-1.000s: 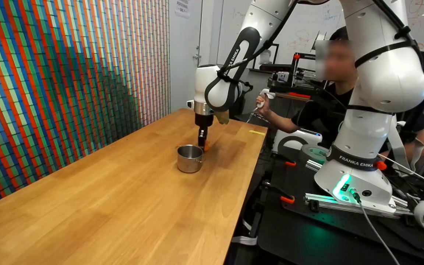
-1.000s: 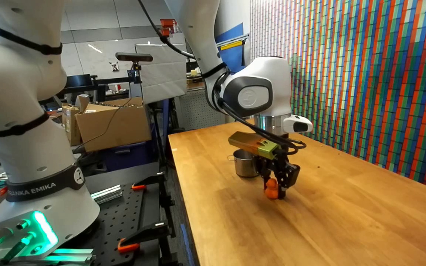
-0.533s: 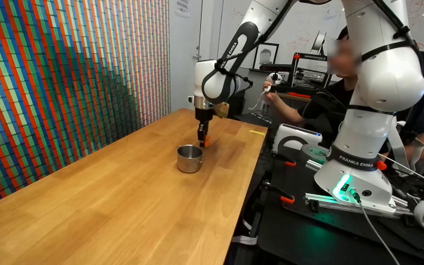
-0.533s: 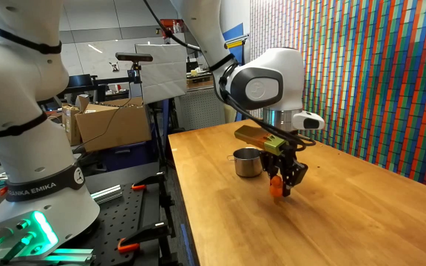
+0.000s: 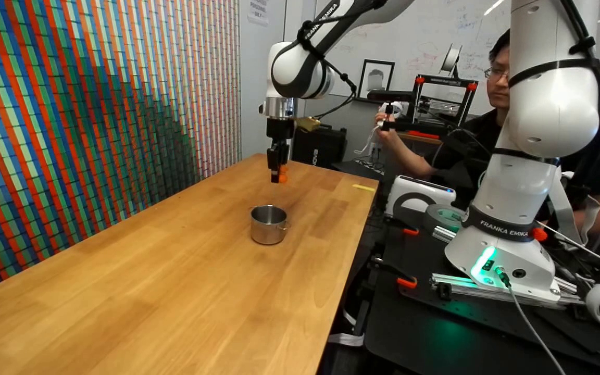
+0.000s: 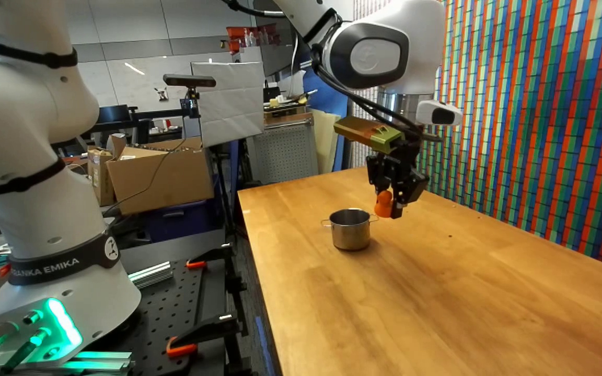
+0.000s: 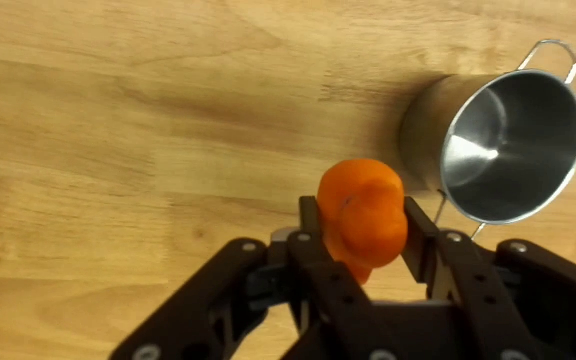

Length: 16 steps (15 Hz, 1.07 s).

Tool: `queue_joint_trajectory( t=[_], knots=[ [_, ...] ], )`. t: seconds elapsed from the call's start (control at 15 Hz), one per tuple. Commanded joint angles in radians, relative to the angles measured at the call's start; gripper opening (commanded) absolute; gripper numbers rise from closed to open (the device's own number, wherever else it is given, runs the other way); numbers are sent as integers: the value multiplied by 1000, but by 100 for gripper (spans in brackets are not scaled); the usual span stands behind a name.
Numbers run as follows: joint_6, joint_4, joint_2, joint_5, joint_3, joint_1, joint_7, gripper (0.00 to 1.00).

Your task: Pick up the rubber duck and put it in the cup

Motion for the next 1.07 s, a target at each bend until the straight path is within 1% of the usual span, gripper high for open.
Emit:
queue_joint_trajectory(
  t=[0.0,0.2,0.47,0.53,0.6,0.67,0.73,0.8,0.93,1.0],
  knots=[
    [-39,-36,-45,114,25,10,-54,16],
    [-4,-76,-44,195,50,23,-89,16],
    [36,-110,-31,254,71,45,-120,16],
    [38,-114,-28,257,74,49,-127,20],
    [60,-122,-29,264,75,55,-122,66],
    [83,-132,-34,261,75,59,-123,68],
    [115,-134,-41,245,71,64,-120,74],
    [143,-137,-46,236,70,67,-118,83],
    [191,-138,-68,211,66,72,-107,97],
    [191,-134,-85,193,61,73,-99,100]
  ],
)
